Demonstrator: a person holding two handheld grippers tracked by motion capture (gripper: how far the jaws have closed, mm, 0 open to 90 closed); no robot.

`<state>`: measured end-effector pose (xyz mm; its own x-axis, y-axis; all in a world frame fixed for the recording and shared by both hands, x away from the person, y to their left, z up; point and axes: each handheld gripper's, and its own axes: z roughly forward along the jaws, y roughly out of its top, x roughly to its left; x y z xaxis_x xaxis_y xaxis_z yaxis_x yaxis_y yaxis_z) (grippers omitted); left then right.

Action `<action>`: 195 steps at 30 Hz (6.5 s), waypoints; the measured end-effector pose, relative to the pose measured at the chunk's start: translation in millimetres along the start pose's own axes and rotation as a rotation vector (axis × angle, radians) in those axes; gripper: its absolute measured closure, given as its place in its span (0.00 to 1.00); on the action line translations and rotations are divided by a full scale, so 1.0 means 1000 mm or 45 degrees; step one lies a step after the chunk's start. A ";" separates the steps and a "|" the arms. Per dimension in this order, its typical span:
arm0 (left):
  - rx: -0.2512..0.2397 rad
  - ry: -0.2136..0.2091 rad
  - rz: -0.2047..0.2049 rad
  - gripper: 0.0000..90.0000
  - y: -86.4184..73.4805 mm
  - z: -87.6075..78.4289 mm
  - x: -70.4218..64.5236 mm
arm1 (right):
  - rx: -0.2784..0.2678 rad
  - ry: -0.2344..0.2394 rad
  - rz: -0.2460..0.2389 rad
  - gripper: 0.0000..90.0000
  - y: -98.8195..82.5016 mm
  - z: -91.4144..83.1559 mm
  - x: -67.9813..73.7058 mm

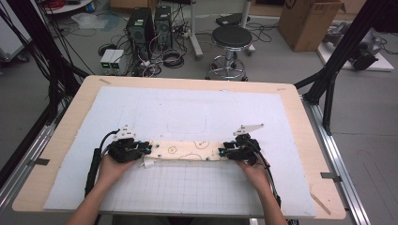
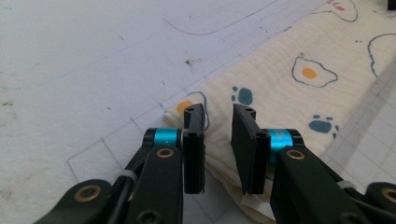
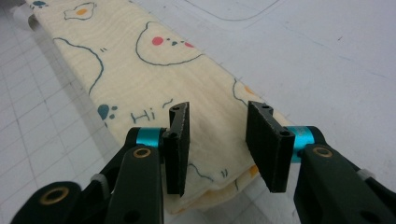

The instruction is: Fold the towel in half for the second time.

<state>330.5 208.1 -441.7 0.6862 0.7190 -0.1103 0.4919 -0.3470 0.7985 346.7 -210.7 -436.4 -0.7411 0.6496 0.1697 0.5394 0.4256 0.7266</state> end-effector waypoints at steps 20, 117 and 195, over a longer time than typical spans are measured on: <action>-0.045 -0.036 -0.263 0.63 -0.001 0.011 0.021 | -0.040 0.000 0.185 0.60 -0.004 -0.004 -0.016; -0.194 -0.006 -0.086 0.46 0.028 -0.027 0.011 | -0.194 -0.067 0.170 0.23 0.014 -0.026 -0.007; -0.170 0.035 0.002 0.32 -0.043 -0.082 -0.027 | -0.253 -0.217 0.103 0.13 -0.070 -0.091 0.032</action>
<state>246.8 252.7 -425.0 0.6711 0.7354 -0.0944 0.4138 -0.2658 0.8707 248.8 -277.1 -421.7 -0.6120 0.7801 0.1301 0.4927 0.2473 0.8343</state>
